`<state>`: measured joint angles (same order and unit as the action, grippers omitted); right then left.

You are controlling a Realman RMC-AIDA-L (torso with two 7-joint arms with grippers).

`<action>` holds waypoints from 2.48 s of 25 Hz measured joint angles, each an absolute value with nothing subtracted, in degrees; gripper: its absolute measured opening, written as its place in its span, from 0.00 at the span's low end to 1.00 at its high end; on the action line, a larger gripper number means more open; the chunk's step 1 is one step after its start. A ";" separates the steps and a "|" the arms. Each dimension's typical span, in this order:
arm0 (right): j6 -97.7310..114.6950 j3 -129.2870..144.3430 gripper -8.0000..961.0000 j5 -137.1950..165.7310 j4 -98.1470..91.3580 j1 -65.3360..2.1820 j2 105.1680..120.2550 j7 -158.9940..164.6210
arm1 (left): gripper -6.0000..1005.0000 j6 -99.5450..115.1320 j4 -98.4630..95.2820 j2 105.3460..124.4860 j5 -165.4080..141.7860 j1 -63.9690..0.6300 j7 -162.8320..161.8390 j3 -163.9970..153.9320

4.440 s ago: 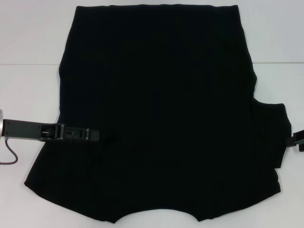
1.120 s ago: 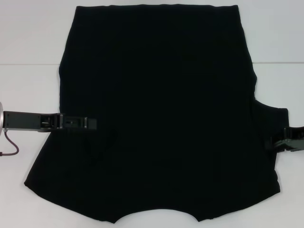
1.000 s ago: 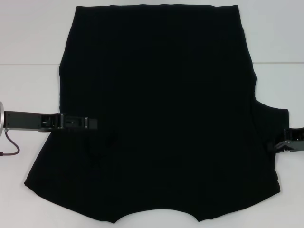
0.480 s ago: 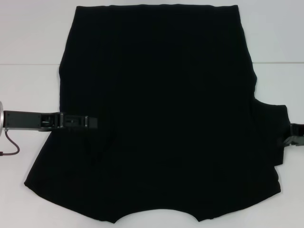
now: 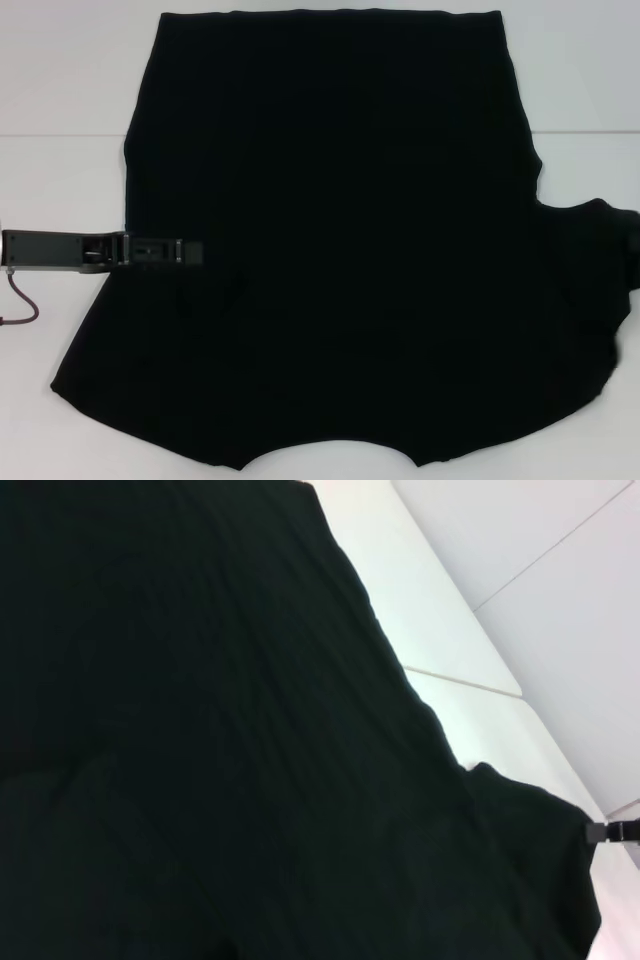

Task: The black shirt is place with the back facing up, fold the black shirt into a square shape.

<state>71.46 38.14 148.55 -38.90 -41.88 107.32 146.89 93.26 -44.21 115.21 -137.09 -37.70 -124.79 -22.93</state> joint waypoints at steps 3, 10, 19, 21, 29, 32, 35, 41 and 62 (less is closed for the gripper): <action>71.44 37.22 0.06 148.52 -39.48 -41.92 106.71 145.45 | 0.60 93.26 -44.21 115.12 -136.78 -37.70 -124.80 -22.93; 71.02 35.91 0.06 145.62 -39.54 -42.90 107.24 138.86 | 0.60 93.25 -44.21 115.01 -136.17 -38.00 -124.81 -22.92; 71.47 43.58 0.07 144.28 -39.50 -46.06 110.24 122.53 | 0.59 93.14 -44.21 114.71 -134.78 -38.32 -124.84 -22.94; 71.50 46.12 0.08 144.28 -39.61 -46.49 110.76 119.64 | 0.59 93.16 -44.21 114.66 -134.56 -38.32 -124.87 -22.94; 71.38 54.20 0.08 144.38 -40.13 -47.86 112.13 114.94 | 0.59 92.98 -44.21 114.61 -134.41 -38.02 -125.23 -22.87; 71.16 55.15 0.09 144.40 -40.16 -48.29 112.39 115.09 | 0.59 92.88 -44.21 114.62 -134.39 -37.85 -125.46 -22.85; 71.04 54.42 0.09 144.25 -40.17 -48.40 112.45 115.70 | 0.59 92.79 -44.21 114.67 -134.38 -37.62 -125.54 -22.84; 71.07 52.90 0.10 144.29 -39.80 -48.74 112.17 118.20 | 0.59 92.73 -44.21 114.85 -134.23 -37.34 -125.68 -22.85; 75.99 44.08 0.75 130.66 -39.49 -48.07 111.83 132.26 | 0.59 99.94 -49.26 114.42 -142.24 -32.57 -128.98 -23.14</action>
<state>75.99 44.08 130.66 -39.49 -48.07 111.83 132.26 99.94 -49.26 114.42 -142.24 -32.57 -128.98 -23.14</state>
